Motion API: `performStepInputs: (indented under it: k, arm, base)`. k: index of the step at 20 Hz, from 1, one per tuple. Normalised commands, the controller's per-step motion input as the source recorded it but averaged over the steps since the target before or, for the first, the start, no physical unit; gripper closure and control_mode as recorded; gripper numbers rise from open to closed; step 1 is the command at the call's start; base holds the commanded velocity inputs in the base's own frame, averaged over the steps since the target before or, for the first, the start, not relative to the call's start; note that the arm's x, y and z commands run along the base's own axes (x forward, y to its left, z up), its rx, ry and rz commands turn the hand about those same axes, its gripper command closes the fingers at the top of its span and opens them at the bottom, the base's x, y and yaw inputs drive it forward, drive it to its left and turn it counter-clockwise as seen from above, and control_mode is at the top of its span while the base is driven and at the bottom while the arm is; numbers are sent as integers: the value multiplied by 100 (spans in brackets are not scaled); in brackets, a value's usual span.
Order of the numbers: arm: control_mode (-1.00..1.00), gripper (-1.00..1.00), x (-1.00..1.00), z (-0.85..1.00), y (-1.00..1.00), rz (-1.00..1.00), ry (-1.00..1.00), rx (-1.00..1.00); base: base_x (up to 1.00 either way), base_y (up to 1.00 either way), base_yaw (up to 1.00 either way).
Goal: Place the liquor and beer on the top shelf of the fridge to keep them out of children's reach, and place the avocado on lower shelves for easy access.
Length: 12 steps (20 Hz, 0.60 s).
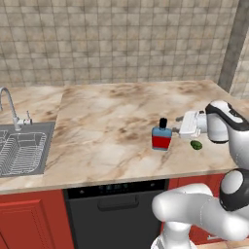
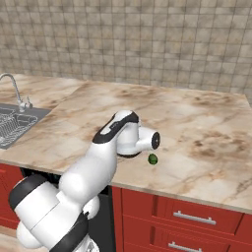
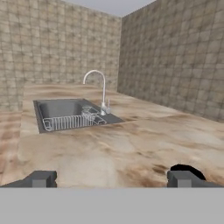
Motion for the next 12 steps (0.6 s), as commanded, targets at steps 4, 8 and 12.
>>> performStepInputs:
  k: [4,8,12]
  arm:
    - [-100,-100,26,-5,0,0,0,0]
    - [-100,-100,22,-7,0,0,0,0]
    - [-100,-100,22,-10,0,0,0,0]
  base:
    - [0,0,0]
    - [0,0,0]
    - [0,0,0]
